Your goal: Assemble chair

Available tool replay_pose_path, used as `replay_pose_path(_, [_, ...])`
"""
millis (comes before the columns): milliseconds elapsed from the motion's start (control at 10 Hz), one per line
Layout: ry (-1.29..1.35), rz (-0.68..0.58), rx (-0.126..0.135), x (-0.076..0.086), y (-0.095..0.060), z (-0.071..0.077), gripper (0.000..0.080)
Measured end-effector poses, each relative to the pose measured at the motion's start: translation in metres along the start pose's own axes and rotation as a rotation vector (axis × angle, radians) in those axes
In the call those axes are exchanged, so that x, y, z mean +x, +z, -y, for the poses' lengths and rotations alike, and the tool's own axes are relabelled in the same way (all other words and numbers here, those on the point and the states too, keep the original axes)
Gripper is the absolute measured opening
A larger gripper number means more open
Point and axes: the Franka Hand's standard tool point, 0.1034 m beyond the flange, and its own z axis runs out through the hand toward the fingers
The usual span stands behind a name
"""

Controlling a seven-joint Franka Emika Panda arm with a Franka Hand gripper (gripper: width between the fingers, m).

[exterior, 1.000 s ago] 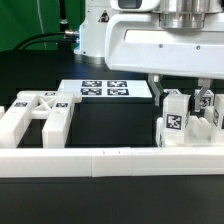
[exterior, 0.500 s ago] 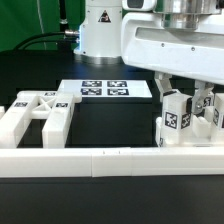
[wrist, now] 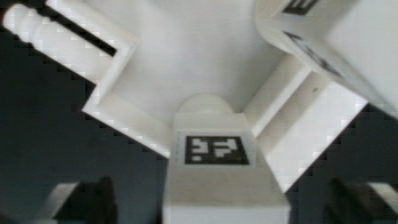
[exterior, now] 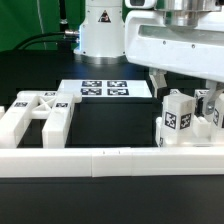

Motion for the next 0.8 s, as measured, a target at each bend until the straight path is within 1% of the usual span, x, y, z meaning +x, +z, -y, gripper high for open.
replay_pose_path(100, [-0.143,-0.003,0.006,0.005,-0.002,-0.001,0.0637])
replay_pose_path(300, [-0.426,-0.01,0.01,0.013,-0.006,-0.003,0.0647])
replay_pose_path(400, [-0.527,-0.013,0.01,0.015,-0.006,-0.004,0.0647])
replay_pose_path(800, [-0.732,-0.014,0.006,0.016,-0.005,-0.005,0.0648])
